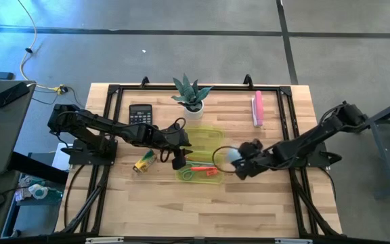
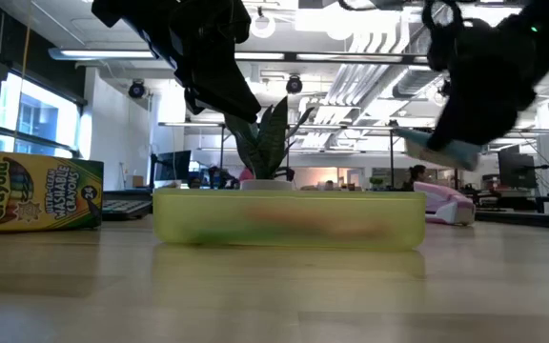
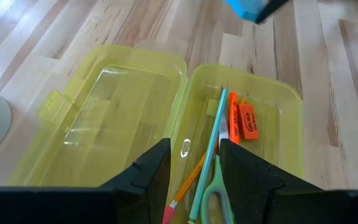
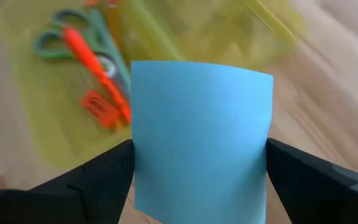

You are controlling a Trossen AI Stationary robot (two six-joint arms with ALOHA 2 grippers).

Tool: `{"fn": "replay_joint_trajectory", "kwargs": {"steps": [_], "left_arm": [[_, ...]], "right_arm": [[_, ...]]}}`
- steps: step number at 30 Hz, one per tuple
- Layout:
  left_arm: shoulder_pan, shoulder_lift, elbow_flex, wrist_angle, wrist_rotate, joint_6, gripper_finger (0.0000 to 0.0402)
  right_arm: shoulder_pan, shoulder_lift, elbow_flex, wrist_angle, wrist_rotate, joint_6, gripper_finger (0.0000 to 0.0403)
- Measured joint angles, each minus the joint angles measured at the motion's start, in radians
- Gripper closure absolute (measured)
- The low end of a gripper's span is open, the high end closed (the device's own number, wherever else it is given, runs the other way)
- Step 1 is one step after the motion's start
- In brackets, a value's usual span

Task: Pack school essentials
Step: Put the sticky notes into the yellow box

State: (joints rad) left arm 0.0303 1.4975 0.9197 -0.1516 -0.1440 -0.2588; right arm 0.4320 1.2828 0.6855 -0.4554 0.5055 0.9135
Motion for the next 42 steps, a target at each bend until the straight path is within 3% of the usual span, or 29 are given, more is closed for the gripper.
{"fn": "replay_joint_trajectory", "kwargs": {"steps": [6, 12, 23, 32, 39, 42], "left_arm": [[0.0, 0.0, 0.0, 0.0, 0.0, 0.0, 0.0275], [0.0, 0.0, 0.0, 0.005, 0.0, 0.0, 0.0275], [0.0, 0.0, 0.0, 0.03, 0.0, 0.0, 0.0275], [0.0, 0.0, 0.0, 0.049, 0.0, 0.0, 0.0275], [0.0, 0.0, 0.0, 0.052, 0.0, 0.0, 0.0275], [0.0, 0.0, 0.0, 0.053, 0.0, 0.0, 0.0275]], "right_arm": [[-0.026, 0.155, 0.139, 0.044, -0.019, -0.266, 0.0068], [-0.055, 0.292, 0.276, -0.002, -0.164, -0.465, 0.0068], [-0.085, 0.356, 0.3, 0.183, -0.144, -0.626, 0.0068], [-0.117, 0.433, 0.298, 0.229, -0.213, -0.635, 0.0065], [-0.118, 0.449, 0.298, 0.257, -0.233, -0.661, 0.0013], [-0.118, 0.449, 0.298, 0.247, -0.233, -0.661, 0.0008]]}}
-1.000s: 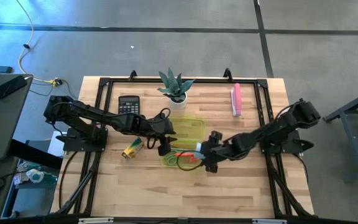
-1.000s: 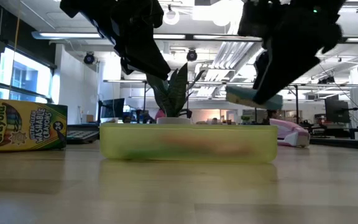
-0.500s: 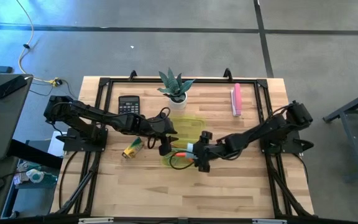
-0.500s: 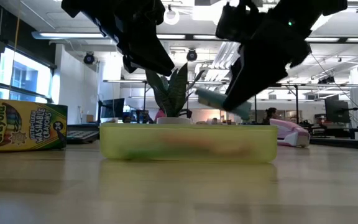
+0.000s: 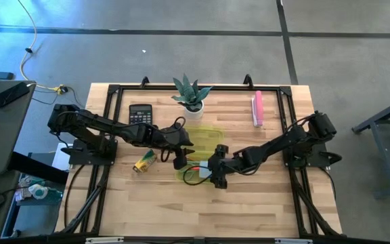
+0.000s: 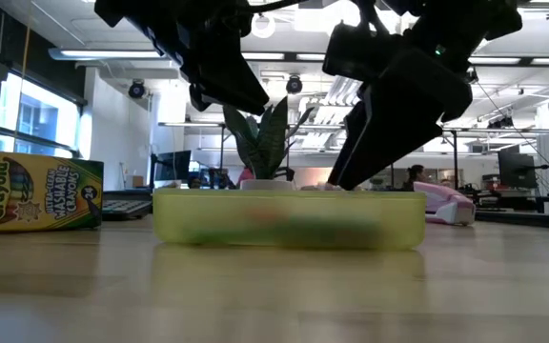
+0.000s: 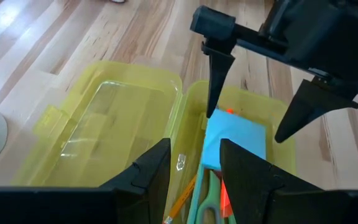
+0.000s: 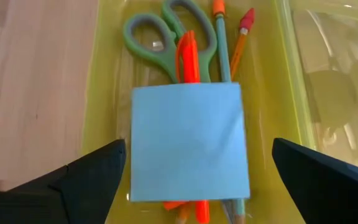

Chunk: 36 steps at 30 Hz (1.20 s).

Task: Pack school essentials
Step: Put the sticky notes into the yellow box, then put the crayon box into the yellow box

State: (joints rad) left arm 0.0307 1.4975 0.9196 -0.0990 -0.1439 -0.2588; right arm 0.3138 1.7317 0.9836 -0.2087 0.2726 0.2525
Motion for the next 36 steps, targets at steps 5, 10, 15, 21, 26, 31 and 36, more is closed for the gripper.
{"fn": "replay_joint_trajectory", "kwargs": {"steps": [5, 10, 15, 21, 26, 31, 36], "left_arm": [[0.0, 0.0, 0.0, 0.0, 0.001, 0.0, 0.0275], [0.0, 0.0, 0.0, 0.0, 0.001, 0.0, 0.0275], [0.0, 0.0, 0.0, 0.0, 0.001, 0.0, 0.0275], [0.0, 0.0, 0.0, 0.0, 0.001, 0.0, 0.0275], [0.0, 0.0, 0.0, 0.0, 0.001, 0.0, 0.0275], [0.0, 0.0, 0.0, 0.011, 0.001, 0.0, 0.0275], [0.0, 0.0, 0.0, 0.036, 0.001, 0.0, 0.0275]], "right_arm": [[0.0, -0.001, 0.0, -0.008, 0.016, 0.009, 0.0004], [0.006, -0.038, 0.0, -0.023, 0.035, -0.021, 0.0004], [0.024, -0.129, 0.0, -0.066, 0.071, -0.025, 0.0004], [0.064, -0.235, 0.0, -0.12, 0.21, -0.01, 0.0004], [0.092, -0.293, 0.0, -0.191, 0.289, -0.004, 0.0004], [0.108, -0.315, 0.0, -0.313, 0.373, 0.046, 0.0004], [0.108, -0.315, -0.019, -0.385, 0.381, 0.124, 0.0004]]}}
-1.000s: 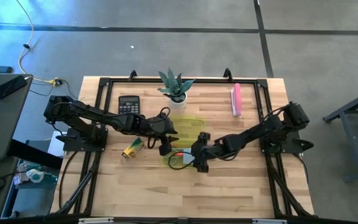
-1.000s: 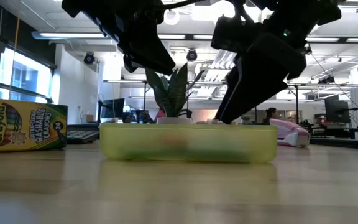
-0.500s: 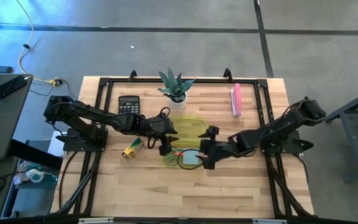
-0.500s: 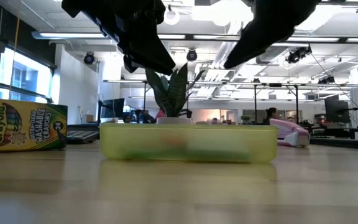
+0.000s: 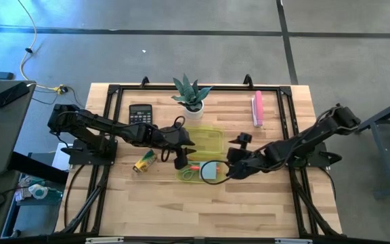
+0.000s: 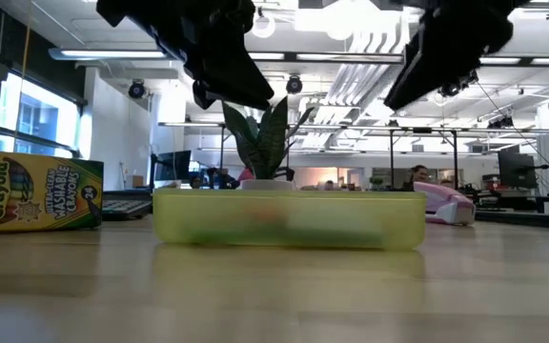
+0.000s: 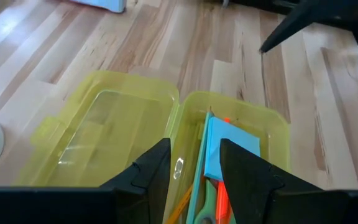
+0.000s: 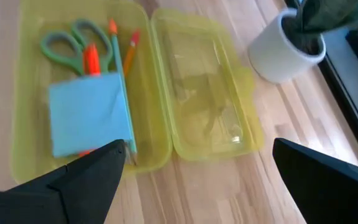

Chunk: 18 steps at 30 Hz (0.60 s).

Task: Pack school essentials
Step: Put the crayon box into the yellow box

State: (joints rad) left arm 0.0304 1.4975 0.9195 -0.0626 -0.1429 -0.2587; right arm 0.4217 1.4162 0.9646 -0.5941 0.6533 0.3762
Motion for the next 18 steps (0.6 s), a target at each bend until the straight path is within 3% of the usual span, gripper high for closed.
{"fn": "replay_joint_trajectory", "kwargs": {"steps": [18], "left_arm": [[0.001, 0.0, 0.0, 0.017, 0.004, 0.0, 0.0275]], "right_arm": [[-0.035, -0.022, -0.065, -0.014, -0.007, 0.036, 0.0004]]}}
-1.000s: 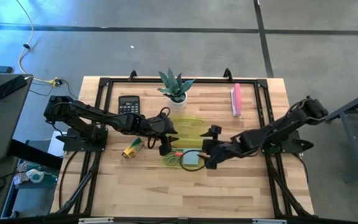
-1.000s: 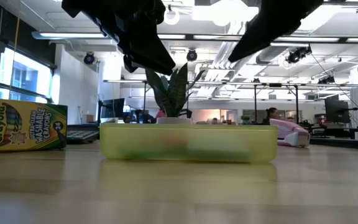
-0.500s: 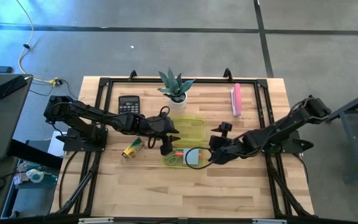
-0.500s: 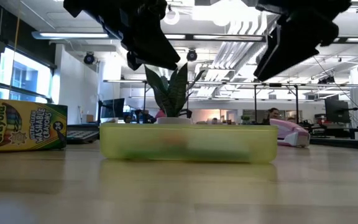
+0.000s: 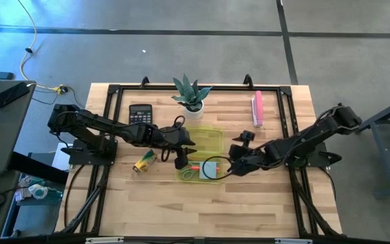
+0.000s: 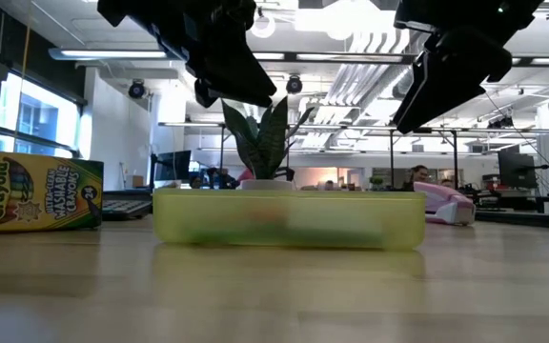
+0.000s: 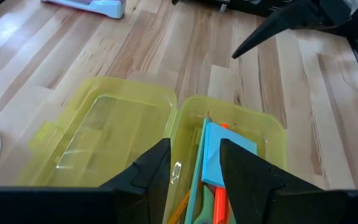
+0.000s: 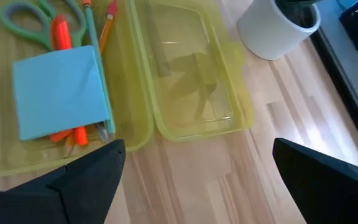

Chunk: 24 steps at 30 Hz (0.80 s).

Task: Pack school essentials
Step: Put the crayon box into the yellow box

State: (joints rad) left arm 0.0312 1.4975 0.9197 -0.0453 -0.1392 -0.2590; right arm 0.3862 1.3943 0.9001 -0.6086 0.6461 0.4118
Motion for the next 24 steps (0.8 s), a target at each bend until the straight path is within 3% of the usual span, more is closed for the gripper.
{"fn": "replay_joint_trajectory", "kwargs": {"steps": [8, 16, 24], "left_arm": [[0.002, 0.0, 0.0, -0.016, 0.001, -0.061, 0.0267], [0.024, 0.0, 0.0, -0.06, 0.002, -0.081, 0.0214], [0.046, -0.057, 0.0, -0.131, 0.109, -0.108, 0.0206]], "right_arm": [[0.001, -0.029, 0.0, -0.033, 0.021, 0.03, 0.0004], [0.006, -0.031, 0.0, -0.064, 0.027, 0.062, 0.0004], [0.033, -0.034, 0.0, -0.067, 0.028, 0.063, 0.0004]]}}
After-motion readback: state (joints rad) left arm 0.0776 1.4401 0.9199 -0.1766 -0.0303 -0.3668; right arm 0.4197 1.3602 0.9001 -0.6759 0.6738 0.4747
